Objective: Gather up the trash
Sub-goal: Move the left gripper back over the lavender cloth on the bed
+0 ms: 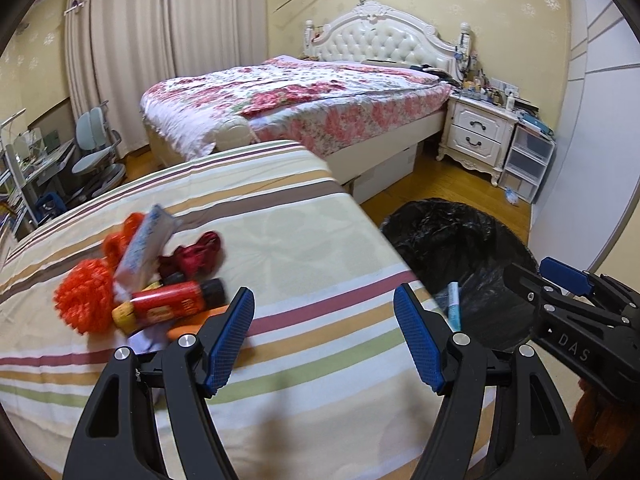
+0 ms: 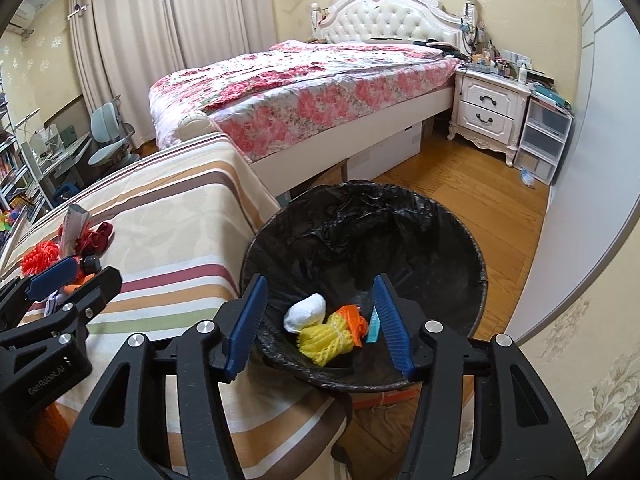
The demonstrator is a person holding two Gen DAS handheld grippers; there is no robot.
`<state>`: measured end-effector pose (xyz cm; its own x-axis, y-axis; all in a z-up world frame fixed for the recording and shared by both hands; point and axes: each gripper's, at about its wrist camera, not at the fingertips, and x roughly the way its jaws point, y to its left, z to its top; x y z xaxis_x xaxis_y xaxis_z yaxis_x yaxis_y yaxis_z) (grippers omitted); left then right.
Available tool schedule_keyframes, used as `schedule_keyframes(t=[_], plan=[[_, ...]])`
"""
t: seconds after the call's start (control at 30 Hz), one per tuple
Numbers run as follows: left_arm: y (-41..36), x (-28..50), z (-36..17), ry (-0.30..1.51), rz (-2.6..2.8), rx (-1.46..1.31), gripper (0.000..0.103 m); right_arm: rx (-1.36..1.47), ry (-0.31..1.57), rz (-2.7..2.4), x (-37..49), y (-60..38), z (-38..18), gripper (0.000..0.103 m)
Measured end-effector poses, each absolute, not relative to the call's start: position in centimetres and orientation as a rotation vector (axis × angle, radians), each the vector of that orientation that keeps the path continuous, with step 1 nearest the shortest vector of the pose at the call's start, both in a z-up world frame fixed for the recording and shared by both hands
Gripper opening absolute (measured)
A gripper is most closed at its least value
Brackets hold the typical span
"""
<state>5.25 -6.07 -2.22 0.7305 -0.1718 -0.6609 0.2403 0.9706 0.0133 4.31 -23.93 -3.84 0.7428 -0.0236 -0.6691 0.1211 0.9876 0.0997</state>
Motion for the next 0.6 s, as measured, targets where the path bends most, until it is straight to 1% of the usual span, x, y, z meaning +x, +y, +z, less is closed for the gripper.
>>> schedule_keyframes(t=[0.27,0.6], plan=[[-1.5,3.3,-2.0,0.713,-0.137,0.074,0.070,0.119,0.745,-0.020,4.1,-21.0,-4.0,0.054],[4.0,1.9,-3.1,0.742,-0.025,0.025,0.070,0.088,0.764,0.056,3.6,-17.1,-4.4,0.054]])
